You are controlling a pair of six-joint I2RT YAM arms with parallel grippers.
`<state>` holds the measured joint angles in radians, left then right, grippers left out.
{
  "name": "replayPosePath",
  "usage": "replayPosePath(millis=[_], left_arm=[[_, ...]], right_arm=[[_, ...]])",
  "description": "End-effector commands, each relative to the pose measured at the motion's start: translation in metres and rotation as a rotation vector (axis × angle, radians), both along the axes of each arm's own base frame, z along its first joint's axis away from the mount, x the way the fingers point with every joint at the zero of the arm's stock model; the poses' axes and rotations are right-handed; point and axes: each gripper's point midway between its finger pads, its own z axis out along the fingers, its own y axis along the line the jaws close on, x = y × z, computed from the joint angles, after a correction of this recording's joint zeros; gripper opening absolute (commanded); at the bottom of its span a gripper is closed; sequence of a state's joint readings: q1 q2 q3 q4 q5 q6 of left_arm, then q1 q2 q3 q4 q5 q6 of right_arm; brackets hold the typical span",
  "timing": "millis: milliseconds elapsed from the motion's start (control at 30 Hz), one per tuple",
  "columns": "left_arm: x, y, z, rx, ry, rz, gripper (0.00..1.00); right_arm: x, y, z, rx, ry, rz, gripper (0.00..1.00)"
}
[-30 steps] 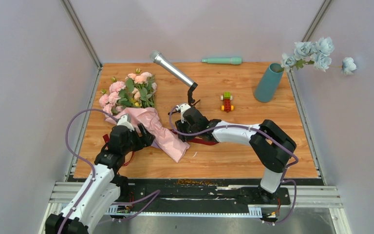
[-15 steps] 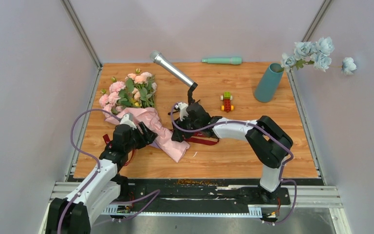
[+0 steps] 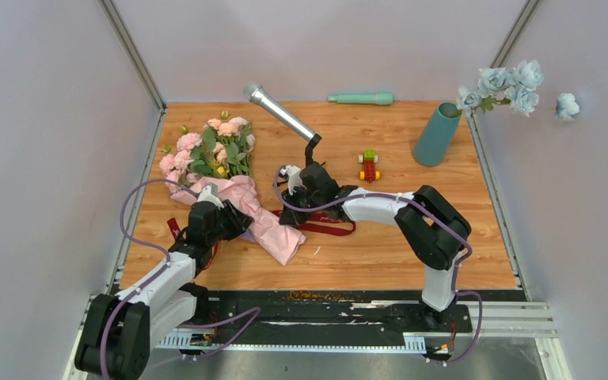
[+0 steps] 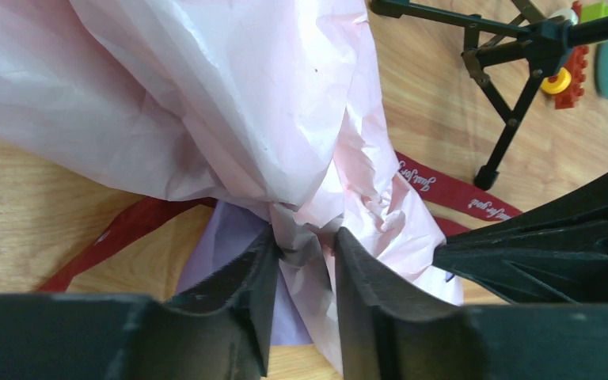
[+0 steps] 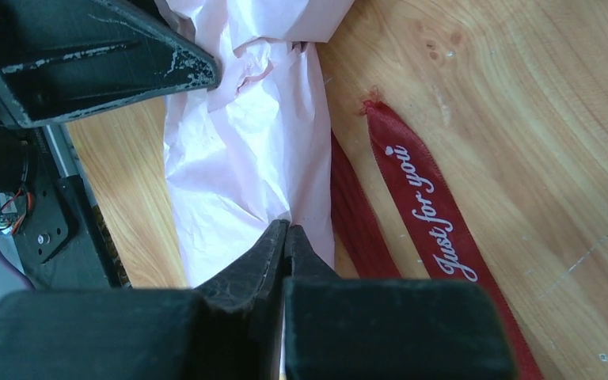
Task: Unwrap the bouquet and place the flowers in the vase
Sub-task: Unfold the wrapping paper at the center of the board.
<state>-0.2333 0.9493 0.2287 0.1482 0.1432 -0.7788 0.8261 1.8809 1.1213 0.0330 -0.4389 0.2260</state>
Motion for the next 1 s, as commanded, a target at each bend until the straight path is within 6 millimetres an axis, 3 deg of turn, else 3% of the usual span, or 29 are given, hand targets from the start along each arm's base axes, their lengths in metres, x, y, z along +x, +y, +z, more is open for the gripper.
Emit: replayPosePath(millis=[0,100,167,433,500,567,700,800,967], left_arm=[[0.014,0.001,0.018,-0.026,-0.082,0.033,0.28],[0.013,0.003,0.024,-0.033,-0.099,0.049,0.08],[0.011,0.005,0.029,-0.036,-0.110,0.061,0.00],[0.001,0.014,0.056,-0.040,-0.173,0.099,0.00],[-0.003,0.016,0.058,-0.040,-0.173,0.101,0.00],[-0.006,0.016,0.058,-0.042,-0.168,0.102,0.00],[-0.009,0.015,0.060,-0.062,-0.167,0.105,0.00],[-0.009,0.014,0.064,-0.077,-0.172,0.101,0.00],[-0.010,0.013,0.075,-0.093,-0.195,0.103,0.00]], right_arm=[[0.000,0.013,0.045,0.083,-0.065,0.049,0.00],[-0.003,0.014,0.051,0.075,-0.089,0.051,0.00],[-0.006,0.011,0.053,0.046,-0.090,0.039,0.00],[-0.019,0.009,0.092,0.051,-0.124,0.004,0.01],[-0.013,0.001,0.096,0.039,-0.131,-0.058,0.12],[-0.007,-0.007,0.096,0.029,-0.121,-0.103,0.30],[-0.001,-0.026,0.083,0.035,-0.039,-0.172,0.54],[-0.002,-0.036,0.072,0.064,0.037,-0.219,0.63],[-0.015,-0.042,0.059,0.154,0.203,-0.282,0.67]])
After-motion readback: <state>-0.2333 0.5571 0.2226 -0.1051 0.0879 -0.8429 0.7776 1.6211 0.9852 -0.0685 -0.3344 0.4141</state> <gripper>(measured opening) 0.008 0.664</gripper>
